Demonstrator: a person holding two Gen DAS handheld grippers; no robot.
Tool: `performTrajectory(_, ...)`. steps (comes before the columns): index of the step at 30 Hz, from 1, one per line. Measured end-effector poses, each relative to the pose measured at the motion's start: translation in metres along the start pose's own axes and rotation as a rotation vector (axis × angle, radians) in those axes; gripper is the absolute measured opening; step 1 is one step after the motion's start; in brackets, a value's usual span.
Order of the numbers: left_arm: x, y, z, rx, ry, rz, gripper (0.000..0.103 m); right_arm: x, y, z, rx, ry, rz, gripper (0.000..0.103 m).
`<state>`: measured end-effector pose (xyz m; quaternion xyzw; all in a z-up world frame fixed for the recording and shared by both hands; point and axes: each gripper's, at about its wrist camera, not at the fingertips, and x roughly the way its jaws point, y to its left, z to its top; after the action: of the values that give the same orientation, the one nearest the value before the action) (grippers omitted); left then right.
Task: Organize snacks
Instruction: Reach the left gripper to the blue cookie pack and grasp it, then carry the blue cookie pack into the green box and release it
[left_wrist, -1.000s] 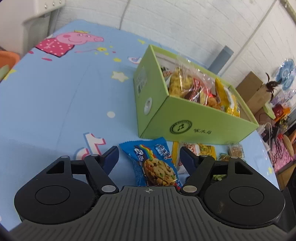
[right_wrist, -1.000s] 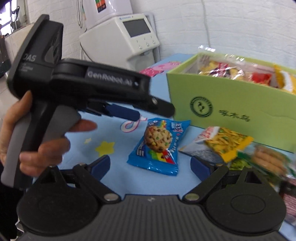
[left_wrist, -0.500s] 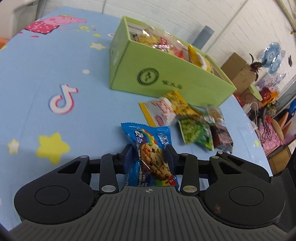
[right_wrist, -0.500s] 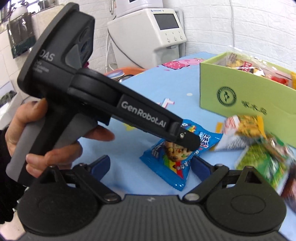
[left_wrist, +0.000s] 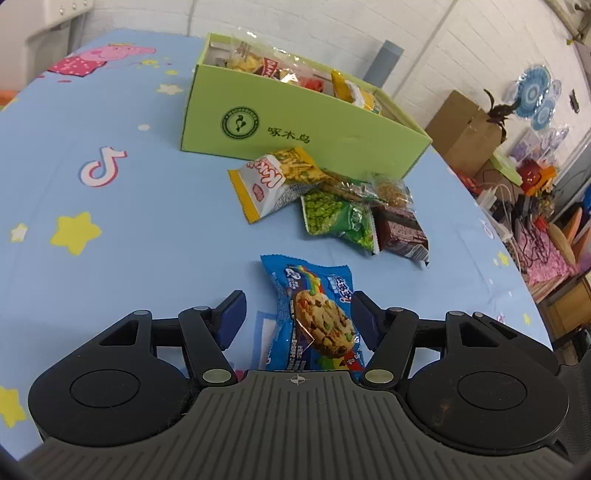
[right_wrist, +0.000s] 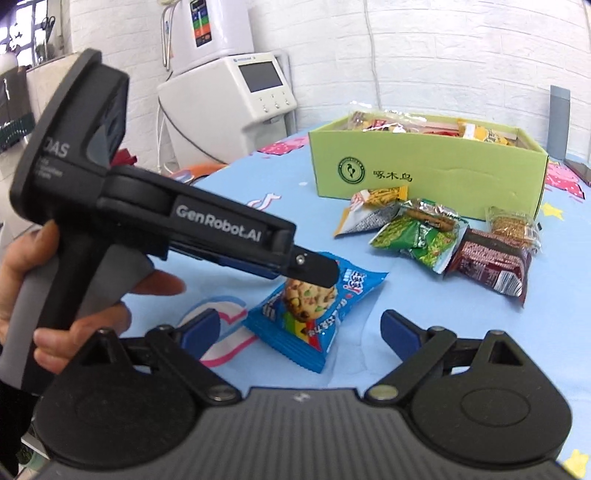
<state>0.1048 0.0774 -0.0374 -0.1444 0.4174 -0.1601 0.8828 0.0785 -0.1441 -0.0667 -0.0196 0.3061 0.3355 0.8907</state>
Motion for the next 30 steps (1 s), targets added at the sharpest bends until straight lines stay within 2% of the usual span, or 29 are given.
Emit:
performTrajectory(8,0.009,-0.004,-0.001,0.054,0.04,-0.029,0.044,0.013,0.002,-0.001,0.01,0.016,-0.032,0.093)
performTrajectory(9,0.011,-0.004,-0.002,0.06,0.041,-0.039,0.044,0.014,0.002,-0.001,0.014,0.021,-0.033,0.091)
performTrajectory(10,0.011,-0.004,-0.002,0.071,0.039,-0.045,0.037,0.017,0.0,-0.001,0.022,0.029,-0.033,0.084)
performTrajectory(11,0.012,-0.004,-0.002,0.072,0.051,-0.064,0.021,0.019,0.001,-0.002,0.016,0.017,-0.046,0.078)
performTrajectory(12,0.012,-0.003,-0.002,0.06,0.05,-0.073,0.019,0.019,0.002,-0.001,0.003,0.018,-0.045,0.067)
performTrajectory(17,-0.004,-0.007,0.013,0.037,-0.002,-0.089,0.016,0.011,0.001,0.015,0.006,-0.019,-0.043,0.064)
performTrajectory(22,-0.009,-0.024,0.059,0.06,-0.08,-0.096,0.017,0.005,-0.008,0.049,-0.051,-0.103,-0.079,0.064)
performTrajectory(26,0.001,-0.038,0.123,0.091,-0.148,-0.103,0.017,0.019,-0.035,0.1,-0.103,-0.169,-0.118,0.064)
performTrajectory(30,0.032,-0.046,0.186,0.118,-0.174,-0.071,0.016,0.045,-0.075,0.155,-0.116,-0.184,-0.132,0.065)
